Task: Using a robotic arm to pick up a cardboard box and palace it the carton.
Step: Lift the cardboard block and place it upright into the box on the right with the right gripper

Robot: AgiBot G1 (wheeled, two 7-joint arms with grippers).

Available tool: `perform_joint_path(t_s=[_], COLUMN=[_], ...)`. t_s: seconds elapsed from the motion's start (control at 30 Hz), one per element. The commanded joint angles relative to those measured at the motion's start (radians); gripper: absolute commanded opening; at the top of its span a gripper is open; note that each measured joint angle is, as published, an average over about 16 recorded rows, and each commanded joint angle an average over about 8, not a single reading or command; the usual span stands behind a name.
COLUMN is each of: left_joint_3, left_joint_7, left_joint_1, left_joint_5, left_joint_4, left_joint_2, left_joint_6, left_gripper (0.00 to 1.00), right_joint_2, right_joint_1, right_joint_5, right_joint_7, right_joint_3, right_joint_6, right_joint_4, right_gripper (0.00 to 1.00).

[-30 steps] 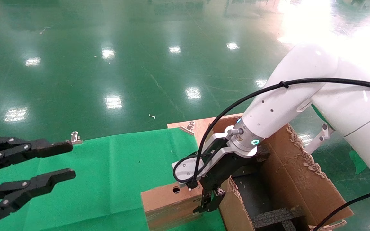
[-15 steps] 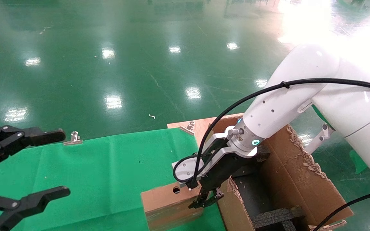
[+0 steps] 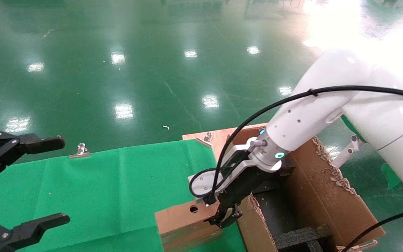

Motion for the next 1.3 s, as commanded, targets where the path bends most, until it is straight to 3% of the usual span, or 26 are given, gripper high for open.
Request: perform_joint_path(t_s=[0.03, 0.53, 0.8, 1.03, 1.3], left_joint_3=[0.000, 0.001, 0.001, 0.001, 0.001], left_joint_7=[0.000, 0.000, 0.000, 0.001, 0.001], left_joint_1=[0.000, 0.000, 0.000, 0.000, 0.000], left_joint_5=[0.000, 0.000, 0.000, -0.001, -0.001], left_joint_4=[0.000, 0.000, 0.000, 0.000, 0.000], left_joint_2=[0.000, 0.000, 0.000, 0.000, 0.000], left_joint_6=[0.000, 0.000, 0.000, 0.000, 0.000], left_gripper=[1.00, 1.00, 1.00, 1.00, 1.00], right_joint_2=[0.008, 0.083, 0.136, 0.248, 0.430], right_joint_1=[0.005, 0.392, 0.511, 0.612, 0.736], right_joint_5=[0.014, 0.177, 0.247, 0.256, 0.236], right_joint_7=[0.006, 0.011, -0.029, -0.038, 0.008], right_joint_3=[0.004, -0.108, -0.240, -0.363, -0.545], right_joint_6=[0.001, -0.019, -0.018, -0.020, -0.023], right_joint_4=[-0.010, -0.131, -0.181, -0.198, -0.139], right_gripper=[0.00, 0.00, 0.00, 0.00, 0.00])
